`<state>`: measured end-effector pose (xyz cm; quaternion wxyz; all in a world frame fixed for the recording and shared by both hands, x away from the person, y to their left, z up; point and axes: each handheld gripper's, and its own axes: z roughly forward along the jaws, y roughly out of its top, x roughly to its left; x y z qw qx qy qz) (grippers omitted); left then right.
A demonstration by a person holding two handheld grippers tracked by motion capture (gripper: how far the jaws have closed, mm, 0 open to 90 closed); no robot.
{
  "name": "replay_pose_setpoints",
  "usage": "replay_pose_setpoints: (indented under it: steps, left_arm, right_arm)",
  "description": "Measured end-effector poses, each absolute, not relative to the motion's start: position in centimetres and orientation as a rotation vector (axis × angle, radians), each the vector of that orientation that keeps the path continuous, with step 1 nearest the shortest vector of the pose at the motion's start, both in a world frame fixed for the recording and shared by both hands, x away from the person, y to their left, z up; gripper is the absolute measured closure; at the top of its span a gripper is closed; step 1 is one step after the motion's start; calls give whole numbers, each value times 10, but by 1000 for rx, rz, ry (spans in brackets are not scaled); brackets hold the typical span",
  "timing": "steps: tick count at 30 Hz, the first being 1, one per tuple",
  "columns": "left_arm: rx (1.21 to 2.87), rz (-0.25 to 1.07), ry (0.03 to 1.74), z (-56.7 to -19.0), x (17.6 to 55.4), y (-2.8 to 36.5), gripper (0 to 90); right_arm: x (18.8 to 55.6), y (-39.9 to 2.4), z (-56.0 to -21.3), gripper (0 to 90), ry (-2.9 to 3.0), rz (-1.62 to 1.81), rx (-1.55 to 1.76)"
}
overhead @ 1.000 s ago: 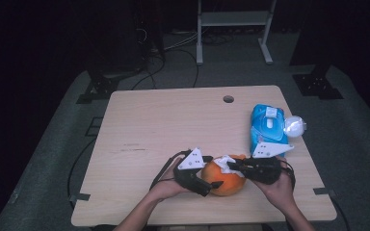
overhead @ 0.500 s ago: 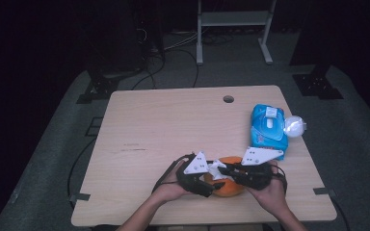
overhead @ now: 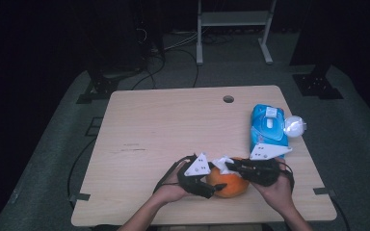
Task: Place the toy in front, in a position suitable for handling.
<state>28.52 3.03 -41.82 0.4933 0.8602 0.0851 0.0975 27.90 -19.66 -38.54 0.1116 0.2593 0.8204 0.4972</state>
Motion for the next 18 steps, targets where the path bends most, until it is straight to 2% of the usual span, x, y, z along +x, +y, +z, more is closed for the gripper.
replay_pose_setpoints:
  steps: [3, 12, 18]
  left_arm:
    - [2104, 257, 182, -418, 284, 30, 306]
    - [2076, 212, 204, -422, 289, 34, 317]
    - [2115, 246, 148, -422, 285, 32, 326]
  right_arm:
    - [276, -188, -386, 814, 2433, 1441, 725]
    - [286, -211, -387, 816, 2389, 1428, 830]
    - [276, -186, -388, 815, 2440, 1441, 728]
